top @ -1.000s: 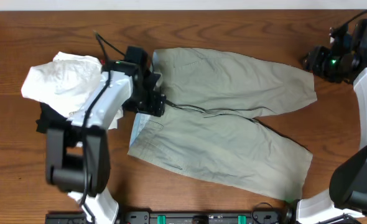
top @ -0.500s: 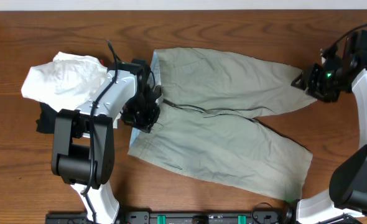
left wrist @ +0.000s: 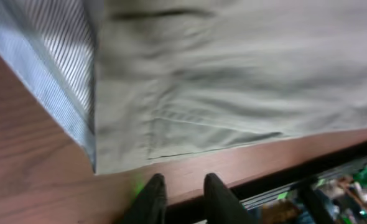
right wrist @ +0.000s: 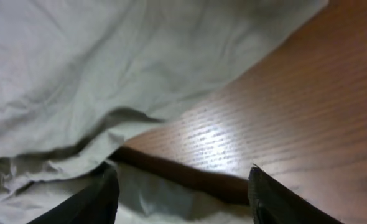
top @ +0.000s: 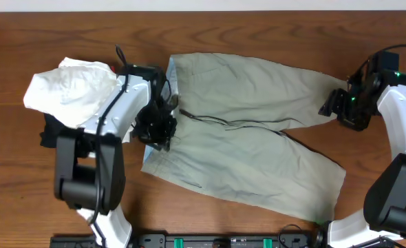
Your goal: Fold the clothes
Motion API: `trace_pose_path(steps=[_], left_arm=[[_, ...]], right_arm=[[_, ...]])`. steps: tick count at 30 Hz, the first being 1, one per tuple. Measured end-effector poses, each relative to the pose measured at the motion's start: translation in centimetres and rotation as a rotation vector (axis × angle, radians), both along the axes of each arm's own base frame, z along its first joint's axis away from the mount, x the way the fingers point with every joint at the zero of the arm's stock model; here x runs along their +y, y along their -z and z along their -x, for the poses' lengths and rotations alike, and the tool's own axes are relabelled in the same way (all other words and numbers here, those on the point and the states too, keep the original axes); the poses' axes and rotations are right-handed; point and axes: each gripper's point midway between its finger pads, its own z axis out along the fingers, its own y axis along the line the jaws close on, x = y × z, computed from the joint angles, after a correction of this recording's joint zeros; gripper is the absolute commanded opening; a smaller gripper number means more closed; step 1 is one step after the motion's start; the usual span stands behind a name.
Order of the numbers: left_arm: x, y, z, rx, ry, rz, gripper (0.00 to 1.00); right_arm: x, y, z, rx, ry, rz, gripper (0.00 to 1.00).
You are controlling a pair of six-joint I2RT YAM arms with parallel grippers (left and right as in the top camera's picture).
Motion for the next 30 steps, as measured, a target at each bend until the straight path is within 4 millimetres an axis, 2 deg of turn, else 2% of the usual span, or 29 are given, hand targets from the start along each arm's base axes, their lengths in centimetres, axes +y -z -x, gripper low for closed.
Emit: trace_pose_path(steps=[5, 7, 11, 14, 16, 19, 23, 26, 30], left_arm=[[-4.1, -3.9, -0.6, -0.171, 0.062, 0.114, 0.28], [-6.4, -4.5, -0.5, -0.225, 0.112, 0.146, 0.28], [-12.2, -3.9, -0.4, -0.33, 0.198, 0.208, 0.28], [-15.4, -2.7, 1.0, -0.361, 0.232, 0.216, 0.28], [-17.5, -1.7, 2.3, -0.365, 0.237, 0.221, 0.28], [-19.6, -0.7, 3.4, -0.367, 0.224, 0.228, 0.27], [-21.4, 0.2, 4.9, -0.349, 0.206, 0.219, 0.27], [-22.0, 1.3, 5.9, -0.317, 0.192, 0.194, 0.25], [-22.1, 3.5, 7.0, -0.261, 0.176, 0.141, 0.23]], right_arm=[[-0.4, -0.2, -1.4, -0.056, 0.009, 0.013, 0.57], [-0.5, -0.4, -2.0, -0.082, 0.013, 0.018, 0.52], [-0.9, -0.8, -3.7, -0.151, 0.031, 0.033, 0.28], [-1.1, -1.0, -4.3, -0.177, 0.041, 0.034, 0.2], [-1.1, -1.0, -4.5, -0.185, 0.045, 0.033, 0.18], [-0.8, -0.8, -4.8, -0.186, 0.042, 0.025, 0.16], [0.0, 1.0, -4.9, -0.144, 0.029, 0.009, 0.16], [0.8, 3.1, -4.5, -0.073, 0.043, -0.015, 0.11], [1.0, 6.0, -4.1, 0.01, 0.1, -0.039, 0.1]])
